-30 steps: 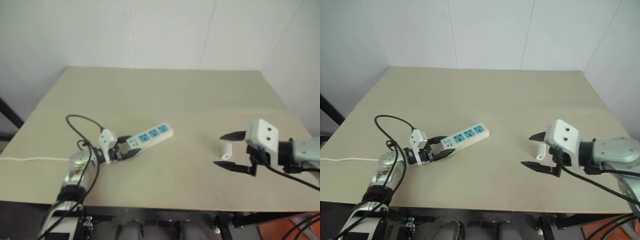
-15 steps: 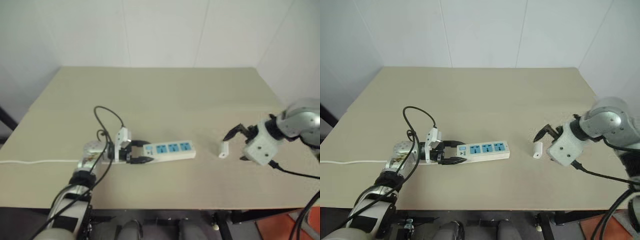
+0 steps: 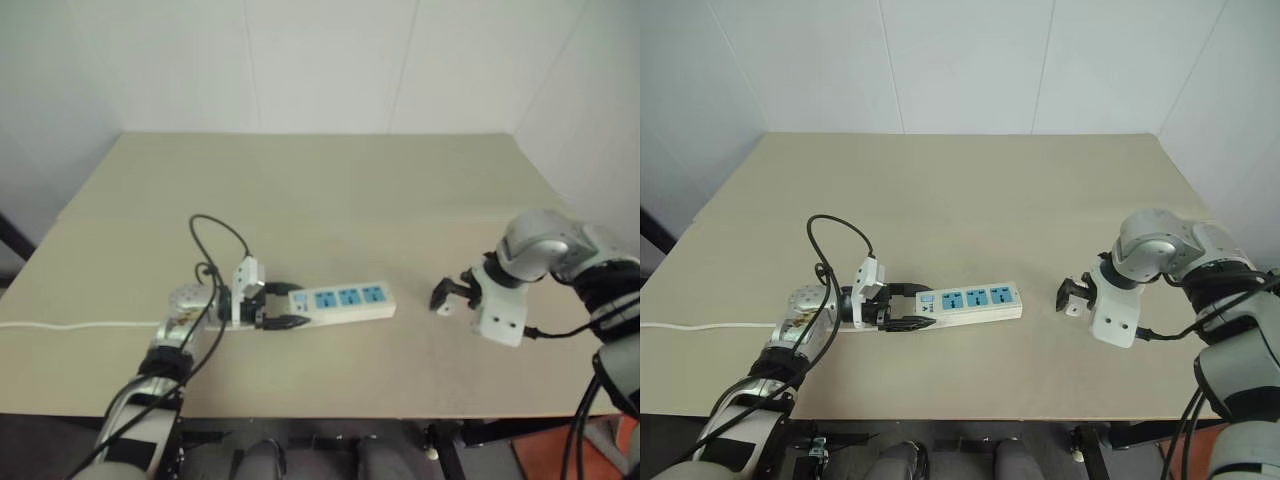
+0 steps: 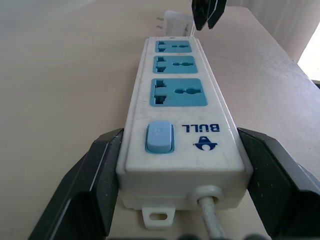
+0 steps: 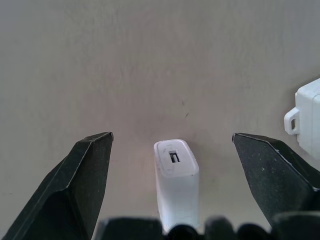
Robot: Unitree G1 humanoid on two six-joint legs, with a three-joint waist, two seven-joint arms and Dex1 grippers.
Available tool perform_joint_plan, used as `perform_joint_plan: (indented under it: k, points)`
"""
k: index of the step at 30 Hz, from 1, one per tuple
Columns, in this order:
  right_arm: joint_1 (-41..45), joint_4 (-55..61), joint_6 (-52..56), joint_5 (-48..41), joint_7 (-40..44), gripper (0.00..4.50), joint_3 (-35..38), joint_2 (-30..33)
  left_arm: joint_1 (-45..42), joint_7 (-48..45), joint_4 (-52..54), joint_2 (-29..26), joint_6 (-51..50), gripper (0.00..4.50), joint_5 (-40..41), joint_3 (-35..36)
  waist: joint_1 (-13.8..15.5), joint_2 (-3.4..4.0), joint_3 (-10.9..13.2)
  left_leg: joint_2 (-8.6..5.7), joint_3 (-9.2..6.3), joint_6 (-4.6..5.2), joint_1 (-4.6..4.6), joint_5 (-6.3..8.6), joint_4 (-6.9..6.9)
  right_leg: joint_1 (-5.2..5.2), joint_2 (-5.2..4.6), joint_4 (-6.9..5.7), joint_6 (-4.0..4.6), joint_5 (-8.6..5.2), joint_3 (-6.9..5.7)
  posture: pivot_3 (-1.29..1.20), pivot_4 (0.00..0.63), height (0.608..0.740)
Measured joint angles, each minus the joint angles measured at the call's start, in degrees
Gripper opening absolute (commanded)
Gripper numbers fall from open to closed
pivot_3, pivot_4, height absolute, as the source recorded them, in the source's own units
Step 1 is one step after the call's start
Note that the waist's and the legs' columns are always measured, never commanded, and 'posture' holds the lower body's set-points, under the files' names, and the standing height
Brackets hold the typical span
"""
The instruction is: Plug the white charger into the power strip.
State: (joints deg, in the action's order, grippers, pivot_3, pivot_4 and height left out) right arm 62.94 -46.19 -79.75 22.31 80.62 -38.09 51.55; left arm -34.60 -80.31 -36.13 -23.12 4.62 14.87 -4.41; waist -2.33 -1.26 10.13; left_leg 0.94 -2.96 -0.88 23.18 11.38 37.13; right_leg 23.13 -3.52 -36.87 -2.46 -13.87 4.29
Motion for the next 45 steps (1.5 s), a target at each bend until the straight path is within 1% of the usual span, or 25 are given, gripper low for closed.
perform_joint_plan:
  k: [7, 15, 26, 27, 28, 30, 34, 35, 36, 41, 44, 45]
  points:
    - [1.5, -4.76, -2.31, 10.38, -9.02, 4.5, -1.7, -2.86, 0.89, 0.64, 1.93, -0.22, -1.27, 3.24, 0.04, 0.0, -0.07, 0.02, 0.01, -0.01, 0.0, -0.02, -0.03, -0.01, 0.0, 0.01, 0.0, -0.07, 0.02, 0.0, 0.01, 0.0, 0.15, 0.74]
    - [5.45, -8.19, -2.31, 23.79, -21.98, 4.5, -2.7, -4.3, 0.97, 1.06, 2.18, -0.38, -1.4, 3.24, -0.02, -0.02, -0.21, 0.03, 0.01, -0.02, -0.01, -0.09, -0.1, -0.06, 0.0, 0.0, 0.01, -0.17, 0.04, 0.0, 0.02, 0.0, 0.15, 0.74]
    - [8.91, -9.64, -3.06, 34.86, -34.99, 4.5, -6.68, -4.51, 1.42, 1.25, 2.57, -0.38, -1.19, 3.24, -0.04, -0.04, -0.26, 0.03, 0.01, -0.03, -0.01, -0.1, -0.11, -0.06, 0.0, 0.0, 0.01, -0.18, 0.05, 0.0, 0.04, 0.0, 0.15, 0.74]
    - [9.17, -9.71, -3.39, 35.45, -35.8, 4.1, -7.01, -4.52, 1.48, 1.29, 2.61, -0.38, -1.15, 3.24, -0.04, -0.04, -0.27, 0.03, 0.01, -0.03, -0.01, -0.1, -0.11, -0.06, 0.0, 0.0, 0.01, -0.18, 0.05, 0.0, 0.04, 0.0, 0.15, 0.74]
    - [9.53, -9.9, -3.7, 36.23, -36.55, 3.89, -7.63, -4.52, 1.55, 1.31, 2.62, -0.38, -1.1, 3.24, -0.04, -0.04, -0.28, 0.03, 0.01, -0.03, -0.01, -0.1, -0.12, -0.06, 0.0, 0.0, 0.01, -0.19, 0.05, 0.0, 0.04, 0.0, 0.15, 0.74]
    - [10.0, -10.25, -4.3, 37.7, -38.12, 3.22, -8.54, -4.52, 1.63, 1.34, 2.63, -0.38, -1.06, 3.24, -0.04, -0.05, -0.29, 0.03, 0.01, -0.03, -0.01, -0.1, -0.11, -0.06, 0.0, 0.0, 0.01, -0.19, 0.05, -0.01, 0.04, 0.0, 0.15, 0.74]
    - [10.62, -10.54, -4.8, 40.49, -41.83, 1.79, -9.43, -4.66, 1.64, 1.39, 2.63, -0.38, -1.04, 3.24, -0.04, -0.05, -0.3, 0.03, 0.01, -0.03, -0.01, -0.1, -0.11, -0.06, 0.0, 0.01, 0.01, -0.19, 0.05, -0.01, 0.05, 0.0, 0.15, 0.74]
    - [10.76, -10.54, -4.84, 41.01, -42.53, 1.36, -9.69, -4.75, 1.64, 1.41, 2.63, -0.38, -1.04, 3.24, -0.04, -0.05, -0.3, 0.03, 0.01, -0.03, -0.01, -0.1, -0.12, -0.06, 0.0, 0.01, 0.01, -0.2, 0.06, -0.01, 0.05, 0.0, 0.15, 0.74]
    - [11.07, -10.55, -4.94, 41.71, -43.34, 1.12, -10.07, -4.82, 1.64, 1.44, 2.63, -0.38, -1.04, 3.24, -0.03, -0.05, -0.29, 0.03, 0.02, -0.03, -0.01, -0.1, -0.12, -0.06, 0.0, 0.01, 0.01, -0.2, 0.06, -0.01, 0.05, 0.0, 0.15, 0.74]
    - [12.11, -10.62, -5.08, 44.0, -46.76, 1.11, -11.47, -5.05, 1.64, 1.45, 2.63, -0.37, -1.09, 3.24, -0.03, -0.12, -0.28, 0.04, 0.02, -0.04, -0.01, -0.1, -0.1, -0.06, 0.0, 0.03, 0.01, -0.21, 0.06, -0.01, 0.05, 0.0, 0.15, 0.74]
    - [12.46, -11.13, -5.07, 43.59, -47.24, 1.11, -11.54, -5.04, 1.63, 1.22, 2.64, -0.39, -1.54, 3.24, 0.05, -0.12, -0.28, 0.04, 0.02, -0.04, -0.01, -0.1, -0.1, -0.06, -0.01, 0.03, 0.01, -0.2, 0.06, -0.01, 0.05, 0.0, 0.15, 0.74]
    - [12.65, -12.2, -5.07, 42.24, -46.99, 1.11, -11.28, -5.02, 1.63, 1.0, 2.66, -0.4, -1.67, 3.24, 0.08, -0.14, -0.28, 0.04, 0.02, -0.04, -0.01, -0.1, -0.1, -0.06, -0.01, 0.03, 0.01, -0.2, 0.07, -0.01, 0.05, 0.0, 0.15, 0.74]
